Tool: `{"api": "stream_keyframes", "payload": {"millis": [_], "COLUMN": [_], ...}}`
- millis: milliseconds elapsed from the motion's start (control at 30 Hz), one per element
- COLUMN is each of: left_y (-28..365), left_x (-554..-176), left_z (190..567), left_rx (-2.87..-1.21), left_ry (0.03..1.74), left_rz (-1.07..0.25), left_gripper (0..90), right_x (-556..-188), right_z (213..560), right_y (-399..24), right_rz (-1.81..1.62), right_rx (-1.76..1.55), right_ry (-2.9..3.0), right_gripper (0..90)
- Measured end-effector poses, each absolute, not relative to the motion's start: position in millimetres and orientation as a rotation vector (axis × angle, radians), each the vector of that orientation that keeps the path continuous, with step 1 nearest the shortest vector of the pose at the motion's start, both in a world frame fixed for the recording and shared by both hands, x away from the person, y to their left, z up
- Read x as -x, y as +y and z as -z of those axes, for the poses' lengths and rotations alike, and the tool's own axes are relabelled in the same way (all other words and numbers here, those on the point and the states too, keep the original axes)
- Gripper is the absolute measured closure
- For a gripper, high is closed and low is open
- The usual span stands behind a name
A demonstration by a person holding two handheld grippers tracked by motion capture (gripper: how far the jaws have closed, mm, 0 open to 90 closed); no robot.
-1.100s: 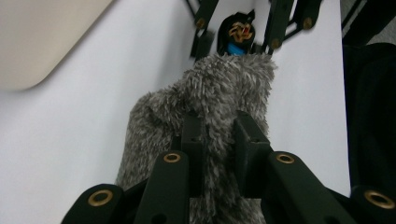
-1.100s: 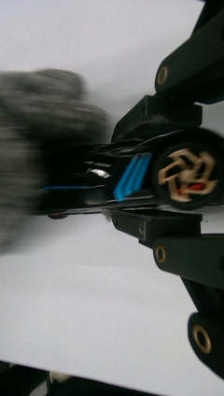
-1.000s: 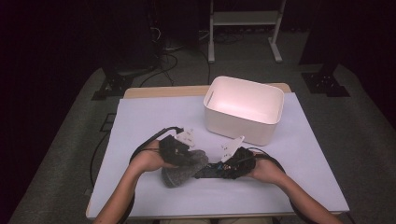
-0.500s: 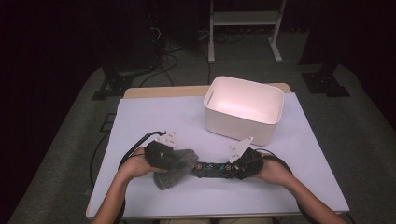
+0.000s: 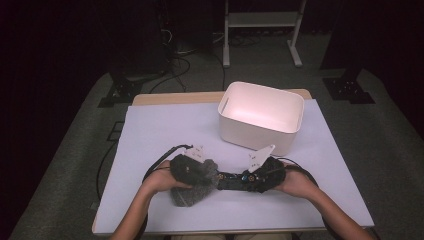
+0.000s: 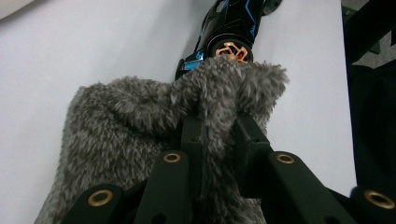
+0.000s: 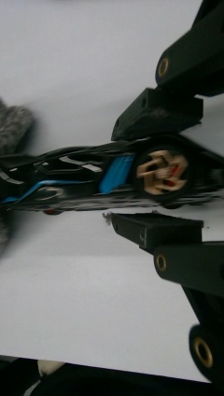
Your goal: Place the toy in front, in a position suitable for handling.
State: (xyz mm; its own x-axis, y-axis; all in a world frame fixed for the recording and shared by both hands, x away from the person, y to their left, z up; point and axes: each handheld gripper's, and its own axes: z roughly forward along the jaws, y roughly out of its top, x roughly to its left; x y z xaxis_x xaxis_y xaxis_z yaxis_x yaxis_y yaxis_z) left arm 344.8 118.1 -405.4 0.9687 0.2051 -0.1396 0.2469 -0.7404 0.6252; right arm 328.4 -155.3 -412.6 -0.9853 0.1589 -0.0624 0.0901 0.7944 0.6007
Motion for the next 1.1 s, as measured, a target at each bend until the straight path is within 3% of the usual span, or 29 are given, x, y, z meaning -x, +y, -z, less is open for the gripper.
{"api": "stream_keyframes", "payload": {"millis": [167, 367, 667, 1100], "left_y": [118.6, 125.2, 131.3, 126.2], "left_x": [-346.2, -350.7, -352.2, -345.3], "left_z": [405.4, 409.6, 406.9, 328.8], "left_rx": [-2.416, -2.364, -2.341, -2.369], "left_ry": [0.331, 0.353, 0.390, 0.270], "left_rz": [0.086, 0.110, 0.045, -0.098], "left_gripper": [76.8, 76.1, 78.7, 79.1], "right_x": [-333.7, -340.8, -351.2, -352.7], "right_z": [408.6, 411.5, 410.4, 393.6], "right_y": [-126.5, -96.4, -96.3, -96.4], "right_rz": [-0.858, -0.702, -0.814, -1.199], "right_rx": [-0.140, -0.104, -0.107, -0.166], "right_ry": [2.896, 2.944, 2.982, 2.856], "right_gripper": [48.6, 51.6, 55.6, 55.6]}}
